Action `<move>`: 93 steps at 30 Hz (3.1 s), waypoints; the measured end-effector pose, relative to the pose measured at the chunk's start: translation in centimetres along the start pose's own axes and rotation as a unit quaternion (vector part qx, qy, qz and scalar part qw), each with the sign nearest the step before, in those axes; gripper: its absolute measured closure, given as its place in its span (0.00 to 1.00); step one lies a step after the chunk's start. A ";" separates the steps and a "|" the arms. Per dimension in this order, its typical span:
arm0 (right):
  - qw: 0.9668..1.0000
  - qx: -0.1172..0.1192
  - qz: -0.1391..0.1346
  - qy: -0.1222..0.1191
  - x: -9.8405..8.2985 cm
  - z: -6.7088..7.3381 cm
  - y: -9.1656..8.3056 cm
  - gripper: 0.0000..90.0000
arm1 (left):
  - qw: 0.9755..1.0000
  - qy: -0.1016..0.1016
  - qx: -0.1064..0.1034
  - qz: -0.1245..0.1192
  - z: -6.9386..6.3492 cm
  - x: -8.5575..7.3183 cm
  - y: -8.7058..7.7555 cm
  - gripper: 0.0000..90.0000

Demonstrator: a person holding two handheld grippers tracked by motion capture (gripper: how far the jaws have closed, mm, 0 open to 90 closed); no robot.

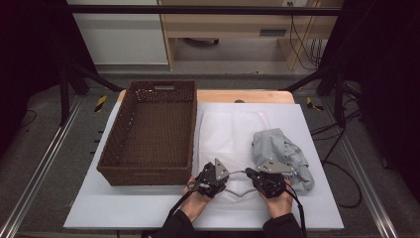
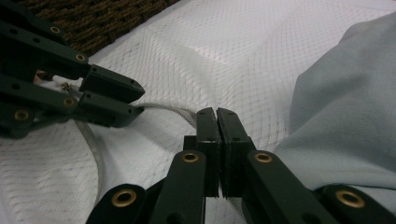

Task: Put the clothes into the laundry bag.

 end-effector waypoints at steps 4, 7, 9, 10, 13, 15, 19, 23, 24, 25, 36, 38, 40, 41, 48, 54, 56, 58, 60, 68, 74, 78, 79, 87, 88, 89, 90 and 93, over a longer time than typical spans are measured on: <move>1.000 0.000 0.006 -0.001 -0.1 0.1 0.1 0.99 | 1.000 0.001 -0.002 0.004 0.0 0.0 -0.1 0.98; 1.000 0.000 0.006 -0.005 -0.1 0.2 0.0 0.98 | 1.000 -0.011 -0.010 -0.003 0.2 0.2 -0.4 0.99; 1.000 -0.001 0.005 -0.009 -0.1 0.2 -0.1 0.95 | 1.000 -0.016 -0.014 -0.006 0.3 0.3 -0.7 0.99; 1.000 -0.003 0.004 -0.009 -0.1 0.2 -0.2 0.89 | 1.000 -0.020 -0.016 -0.008 0.4 0.3 -0.9 0.99; 1.000 -0.002 -0.005 -0.012 0.0 0.4 -0.8 0.69 | 0.999 -0.037 -0.024 -0.019 0.7 0.5 -1.4 0.99; 1.000 0.003 -0.001 -0.010 0.0 0.7 -0.8 0.59 | 0.999 -0.038 -0.023 -0.024 0.8 0.7 -1.7 0.99; 0.999 0.001 0.005 -0.032 -0.4 1.4 0.1 0.52 | 0.998 -0.040 -0.023 -0.034 0.7 0.9 -2.1 0.99; 0.999 -0.020 0.014 -0.042 -0.6 1.3 0.9 0.79 | 0.998 -0.040 -0.026 -0.038 0.5 1.1 -2.1 0.99; 0.999 -0.021 0.011 -0.040 -0.6 1.3 0.9 0.86 | 0.998 -0.037 -0.026 -0.036 0.4 1.0 -2.1 0.99; 0.999 -0.020 0.010 -0.039 -0.5 1.2 0.9 0.93 | 0.999 -0.032 -0.024 -0.036 0.3 1.0 -2.0 0.98; 0.999 -0.018 -0.021 -0.042 0.4 0.6 -0.3 0.98 | 0.999 -0.022 -0.008 -0.034 -0.1 1.1 0.1 0.86; 0.999 -0.016 -0.016 -0.042 0.3 0.6 -0.3 0.97 | 0.999 -0.029 -0.016 -0.038 0.1 1.2 -0.3 0.96; 0.999 -0.011 -0.011 -0.036 0.3 0.6 -0.4 0.90 | 0.999 -0.029 -0.014 -0.039 0.2 1.3 -0.7 0.97; 0.999 -0.010 -0.010 -0.032 0.3 0.6 -0.5 0.87 | 0.999 -0.033 -0.017 -0.039 0.4 1.3 -0.9 0.97; 0.998 -0.038 -0.034 -0.046 2.2 -0.8 -4.0 0.68 | 0.997 -0.054 -0.021 -0.042 0.9 1.5 -2.0 0.97; 0.997 -0.079 -0.014 -0.008 1.1 -3.6 -6.3 0.47 | 0.997 -0.064 -0.027 -0.041 1.0 1.1 -2.1 0.97; 0.996 -0.083 0.005 -0.006 0.3 -4.0 -5.8 0.43 | 0.997 -0.057 -0.025 -0.041 0.8 1.1 -2.2 0.97; 0.997 -0.076 0.022 -0.007 -0.4 -4.0 -4.9 0.41 | 0.997 -0.057 -0.024 -0.044 0.8 1.2 -2.3 0.97; 0.996 -0.077 0.039 -0.018 -1.0 -3.8 -4.1 0.41 | 0.997 -0.061 -0.025 -0.046 0.9 1.2 -2.4 0.97; 0.993 -0.106 0.054 -0.014 -1.2 -4.2 -3.9 0.94 | 0.996 -0.068 -0.026 -0.045 1.0 1.1 -2.2 0.97; 0.997 -0.060 -0.053 -0.008 1.7 -3.6 -6.3 0.96 | 0.996 -0.074 -0.027 -0.041 1.0 1.2 -2.1 0.97; 0.994 0.001 -0.105 0.004 3.6 -1.8 -7.2 0.96 | 0.994 -0.092 -0.030 -0.044 1.1 1.3 -2.1 0.97; 0.994 0.015 -0.104 0.004 3.7 -1.2 -7.0 0.96 | 0.994 -0.096 -0.031 -0.045 1.1 1.4 -2.1 0.97; 0.994 0.100 -0.031 0.001 1.6 3.0 -2.9 0.95 | 0.992 -0.109 -0.031 -0.054 1.6 1.7 -2.4 0.97; 0.994 0.107 -0.023 0.002 1.2 3.3 -2.4 0.95 | 0.992 -0.110 -0.030 -0.056 1.6 1.7 -2.5 0.97; 0.993 0.113 -0.015 0.005 0.8 3.5 -2.0 0.95 | 0.991 -0.113 -0.031 -0.058 1.7 1.8 -2.6 0.97; 0.993 0.117 -0.006 0.009 0.5 3.8 -1.6 0.95 | 0.991 -0.114 -0.031 -0.062 1.7 1.9 -2.7 0.97; 0.993 0.115 0.022 0.004 -0.3 4.4 -0.5 0.95 | 0.990 -0.117 -0.034 -0.073 1.8 2.3 -3.1 0.98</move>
Point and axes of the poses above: each handheld gripper's, and its own axes: y roughly forward along the jaws, x roughly out of its top, z roughly to its left, the point moved 1 cm from there along y, roughly forward along the jaws, and after that the axes turned 15 degrees about -z, right-handed, at the moved point
